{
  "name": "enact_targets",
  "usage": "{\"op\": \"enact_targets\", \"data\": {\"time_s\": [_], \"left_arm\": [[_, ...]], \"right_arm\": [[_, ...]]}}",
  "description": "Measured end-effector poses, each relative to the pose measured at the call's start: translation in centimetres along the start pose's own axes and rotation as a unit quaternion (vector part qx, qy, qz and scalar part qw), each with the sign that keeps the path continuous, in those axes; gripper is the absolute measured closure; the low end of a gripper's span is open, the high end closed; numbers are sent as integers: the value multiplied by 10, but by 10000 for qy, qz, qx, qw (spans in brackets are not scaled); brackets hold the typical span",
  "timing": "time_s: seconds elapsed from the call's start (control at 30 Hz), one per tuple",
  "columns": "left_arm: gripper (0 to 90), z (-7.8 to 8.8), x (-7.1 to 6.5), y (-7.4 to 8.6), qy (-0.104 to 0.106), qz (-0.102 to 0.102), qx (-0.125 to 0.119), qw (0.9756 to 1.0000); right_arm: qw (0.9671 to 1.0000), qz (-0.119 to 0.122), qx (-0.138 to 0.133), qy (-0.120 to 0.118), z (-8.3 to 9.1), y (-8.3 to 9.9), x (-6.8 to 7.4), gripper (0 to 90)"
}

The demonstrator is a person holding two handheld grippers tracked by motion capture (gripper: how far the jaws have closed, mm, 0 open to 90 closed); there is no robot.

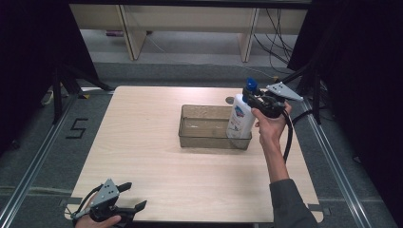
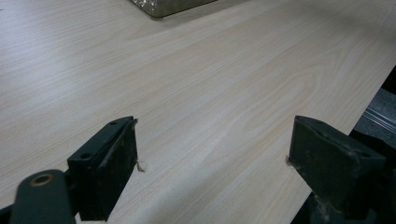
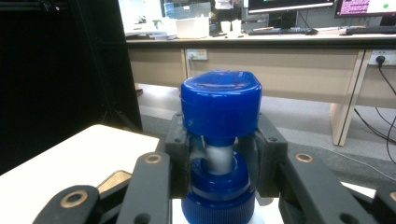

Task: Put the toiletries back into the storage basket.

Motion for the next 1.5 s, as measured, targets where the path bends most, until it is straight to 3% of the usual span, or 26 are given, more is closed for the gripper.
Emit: {"op": "enact_targets", "data": {"time_s": [0.07, 0.1, 0.2, 0.7, 0.87, 0.9, 0.97, 1.07, 1.13, 1.17, 1.5], "left_arm": [[148, -1, -3, -1, 53, 111, -124, 9998], [148, 0, 0, 0, -1, 8, -9, 10000], [148, -1, -3, -1, 25, 146, -142, 9998], [148, 0, -2, -1, 3, 92, -93, 9999], [148, -1, -3, -1, 59, 85, -129, 9999], [148, -1, -3, -1, 56, 89, -124, 9999], [149, -1, -3, -1, 56, 118, -135, 9998], [148, -1, -4, -1, 68, 94, -133, 9998], [148, -1, -3, -1, 22, 60, -61, 10000], [148, -2, -4, -1, 73, 122, -150, 9998], [148, -2, -4, 0, 41, 140, -102, 9998]], "right_arm": [[9999, 84, -26, 54, 2, 1, 0, 656], [10000, 68, -37, 38, 2, 1, 2, 655], [9999, 79, -79, 42, 3, 2, 3, 655], [9994, 289, -170, 77, 7, 4, 11, 653], [9997, 233, -108, 47, 8, 6, 14, 643], [9996, 236, -138, 23, 8, 5, 14, 592], [9995, -256, -134, -130, 9, 3, 14, 585], [9999, -50, -83, -54, 14, 2, 13, 595], [9998, -137, -113, -128, 15, 2, 14, 591], [9997, -149, -103, -174, 17, 2, 13, 583], [9999, -71, -55, -85, 23, 1, 10, 507]]}}
Point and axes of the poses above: each handheld gripper's, and its own axes: z roughly backward along the jaws, y roughly out of its underside, x roughly to its left, the point moved 5 cm from there along -z, roughly forward along the jaws, and after that the axes turned 8 degrees about y, right-handed, at the moved point
